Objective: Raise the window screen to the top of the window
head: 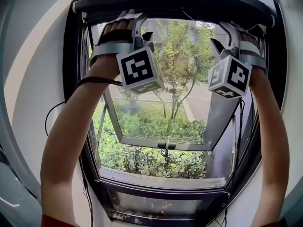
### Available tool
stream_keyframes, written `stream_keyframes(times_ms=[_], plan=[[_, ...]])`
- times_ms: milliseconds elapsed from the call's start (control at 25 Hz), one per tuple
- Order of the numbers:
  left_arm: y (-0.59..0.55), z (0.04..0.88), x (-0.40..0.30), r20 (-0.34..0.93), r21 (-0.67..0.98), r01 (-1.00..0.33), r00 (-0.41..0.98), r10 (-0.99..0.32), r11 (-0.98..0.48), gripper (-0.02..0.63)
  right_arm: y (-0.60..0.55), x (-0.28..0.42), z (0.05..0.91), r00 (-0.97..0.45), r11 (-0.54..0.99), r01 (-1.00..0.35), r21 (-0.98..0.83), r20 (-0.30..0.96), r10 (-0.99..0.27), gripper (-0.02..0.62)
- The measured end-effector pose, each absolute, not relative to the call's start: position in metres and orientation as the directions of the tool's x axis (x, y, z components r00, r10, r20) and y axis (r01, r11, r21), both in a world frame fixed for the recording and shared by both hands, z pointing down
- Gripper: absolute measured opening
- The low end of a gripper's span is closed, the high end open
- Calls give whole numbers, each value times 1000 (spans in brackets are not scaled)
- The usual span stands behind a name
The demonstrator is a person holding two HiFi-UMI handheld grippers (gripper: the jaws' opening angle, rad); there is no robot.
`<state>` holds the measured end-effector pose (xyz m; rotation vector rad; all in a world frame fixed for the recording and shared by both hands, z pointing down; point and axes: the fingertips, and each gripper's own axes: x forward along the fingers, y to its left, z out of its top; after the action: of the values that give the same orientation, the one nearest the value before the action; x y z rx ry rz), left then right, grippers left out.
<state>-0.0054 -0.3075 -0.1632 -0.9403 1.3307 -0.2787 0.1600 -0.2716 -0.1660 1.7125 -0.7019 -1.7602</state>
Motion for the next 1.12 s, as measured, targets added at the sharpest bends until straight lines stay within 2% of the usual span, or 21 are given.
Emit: stream_keyframes(times_ms=[440, 680, 880, 1120], plan=[[-302, -99, 3, -662, -744, -403, 340, -668, 532, 252, -271, 158, -104, -64, -670, -31, 742, -670, -739, 261], [-305, -50, 6, -627, -760, -488, 381, -679, 428, 264, -270, 150, -58, -105, -636, -116, 763, -646, -756, 261], [-312, -7, 11, -591, -776, -525, 411, -694, 349, 283, -279, 148, -10, -119, -566, -158, 809, -584, -803, 270], [-323, 35, 18, -540, -796, -542, 435, -721, 269, 311, -292, 149, 39, -125, -481, -131, 867, -496, -859, 299]])
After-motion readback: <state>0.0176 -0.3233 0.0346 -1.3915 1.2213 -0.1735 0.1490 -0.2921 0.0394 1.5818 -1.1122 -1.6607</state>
